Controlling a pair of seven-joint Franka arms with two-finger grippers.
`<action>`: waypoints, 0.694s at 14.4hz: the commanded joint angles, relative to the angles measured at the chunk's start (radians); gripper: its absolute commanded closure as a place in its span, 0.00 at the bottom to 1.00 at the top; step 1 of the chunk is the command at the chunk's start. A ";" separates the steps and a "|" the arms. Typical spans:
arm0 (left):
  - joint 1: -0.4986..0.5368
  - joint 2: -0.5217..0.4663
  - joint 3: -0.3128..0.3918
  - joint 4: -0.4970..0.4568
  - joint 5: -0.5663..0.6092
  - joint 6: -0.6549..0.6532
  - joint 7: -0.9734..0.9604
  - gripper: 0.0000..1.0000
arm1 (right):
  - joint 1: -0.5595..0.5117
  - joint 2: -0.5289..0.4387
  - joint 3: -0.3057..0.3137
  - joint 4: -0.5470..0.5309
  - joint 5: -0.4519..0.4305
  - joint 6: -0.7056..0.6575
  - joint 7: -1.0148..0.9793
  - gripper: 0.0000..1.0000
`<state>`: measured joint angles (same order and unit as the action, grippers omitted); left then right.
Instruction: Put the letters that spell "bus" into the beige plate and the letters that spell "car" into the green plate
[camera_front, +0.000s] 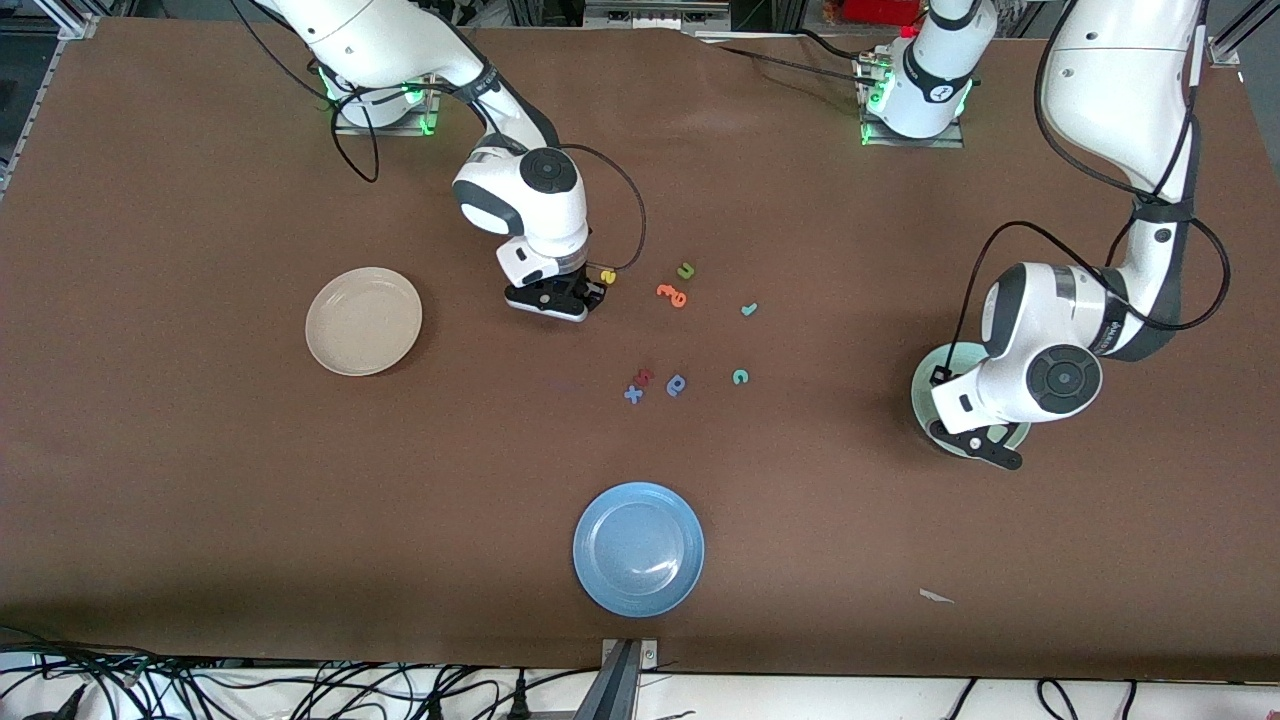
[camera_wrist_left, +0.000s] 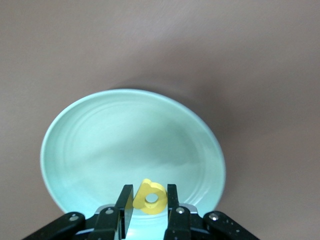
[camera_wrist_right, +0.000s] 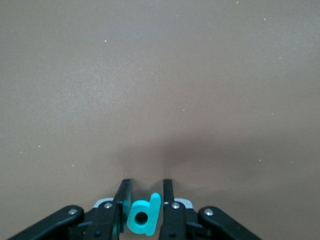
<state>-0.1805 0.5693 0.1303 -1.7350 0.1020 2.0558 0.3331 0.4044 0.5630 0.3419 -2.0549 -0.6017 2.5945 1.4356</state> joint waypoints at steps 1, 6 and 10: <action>0.013 -0.009 -0.012 -0.020 0.038 0.006 0.087 0.00 | 0.005 0.012 -0.006 0.001 -0.027 0.001 0.028 0.92; 0.004 -0.020 -0.037 -0.008 -0.160 0.004 -0.067 0.00 | 0.005 0.008 -0.006 0.001 -0.024 0.001 0.028 1.00; -0.010 -0.017 -0.176 -0.003 -0.229 0.070 -0.462 0.00 | -0.019 -0.052 -0.006 -0.013 -0.020 -0.008 -0.007 1.00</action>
<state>-0.1788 0.5676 0.0126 -1.7329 -0.1044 2.0893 0.0582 0.4039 0.5578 0.3384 -2.0529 -0.6020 2.5943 1.4351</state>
